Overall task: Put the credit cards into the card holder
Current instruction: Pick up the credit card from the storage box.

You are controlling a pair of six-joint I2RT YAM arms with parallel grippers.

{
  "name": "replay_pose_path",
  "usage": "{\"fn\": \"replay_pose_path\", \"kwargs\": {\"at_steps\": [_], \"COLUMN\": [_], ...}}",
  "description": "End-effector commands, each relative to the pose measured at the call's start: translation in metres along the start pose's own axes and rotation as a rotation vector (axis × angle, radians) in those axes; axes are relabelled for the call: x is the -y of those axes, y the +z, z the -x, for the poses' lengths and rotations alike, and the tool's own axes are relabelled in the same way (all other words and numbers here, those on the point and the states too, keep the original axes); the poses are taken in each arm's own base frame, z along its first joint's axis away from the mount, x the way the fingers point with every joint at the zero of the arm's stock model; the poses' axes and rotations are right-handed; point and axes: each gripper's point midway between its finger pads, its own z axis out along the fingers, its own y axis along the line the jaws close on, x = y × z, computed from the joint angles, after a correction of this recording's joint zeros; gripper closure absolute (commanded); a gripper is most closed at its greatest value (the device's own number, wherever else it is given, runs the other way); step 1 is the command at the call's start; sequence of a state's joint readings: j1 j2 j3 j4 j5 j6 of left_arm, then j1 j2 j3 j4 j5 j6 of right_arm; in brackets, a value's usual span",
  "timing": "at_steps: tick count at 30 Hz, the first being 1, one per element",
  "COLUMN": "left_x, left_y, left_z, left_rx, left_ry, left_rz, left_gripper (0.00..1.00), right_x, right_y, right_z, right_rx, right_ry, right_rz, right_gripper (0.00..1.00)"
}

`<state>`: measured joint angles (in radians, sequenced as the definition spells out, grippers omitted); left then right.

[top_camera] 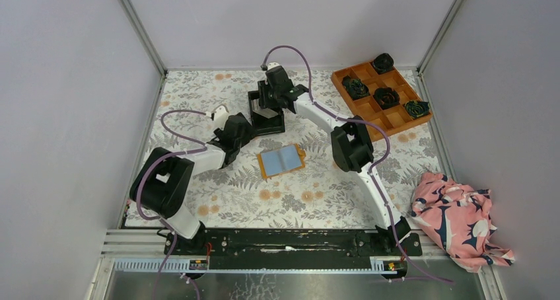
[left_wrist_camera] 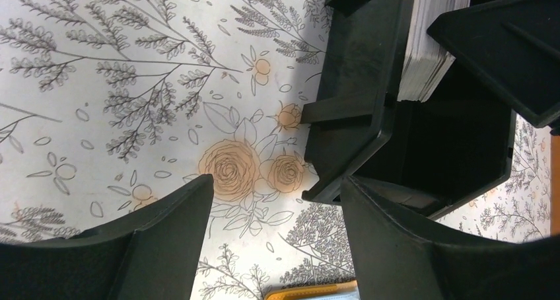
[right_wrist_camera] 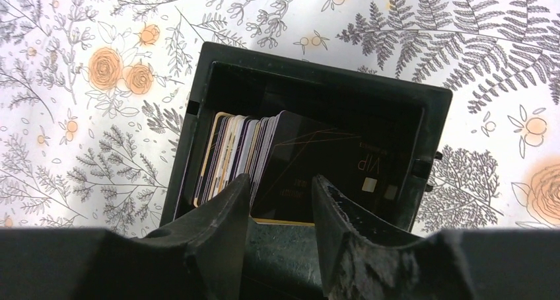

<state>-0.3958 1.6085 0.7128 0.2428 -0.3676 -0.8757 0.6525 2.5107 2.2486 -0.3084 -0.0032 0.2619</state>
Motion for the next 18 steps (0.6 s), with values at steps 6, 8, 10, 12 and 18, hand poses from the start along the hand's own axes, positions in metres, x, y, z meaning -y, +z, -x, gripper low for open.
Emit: {"fn": "replay_pose_path", "kwargs": {"at_steps": [6, 8, 10, 12, 18], "left_x": [0.033, 0.034, 0.035, 0.035, 0.035], "left_y": [0.014, 0.016, 0.018, 0.02, 0.026], "left_z": [0.022, 0.022, 0.02, 0.018, 0.013], "left_rx": [0.045, 0.043, 0.038, 0.034, 0.017], "left_ry": [-0.003, -0.003, 0.0, 0.001, 0.008], "left_rz": [-0.092, -0.096, -0.095, -0.096, -0.095], "left_gripper": [0.26, 0.27, 0.28, 0.29, 0.32], "right_x": [-0.026, -0.029, -0.031, -0.034, -0.039], "right_y": [-0.026, -0.03, -0.034, -0.038, -0.04], "right_z": [0.026, 0.029, 0.032, 0.034, 0.038], "right_rx": [0.046, 0.053, 0.059, 0.064, 0.07], "right_ry": [0.027, 0.026, 0.025, 0.022, 0.016], "right_rz": [0.112, 0.121, 0.126, 0.134, 0.15], "right_gripper": [0.59, 0.59, 0.59, 0.59, 0.53]}}
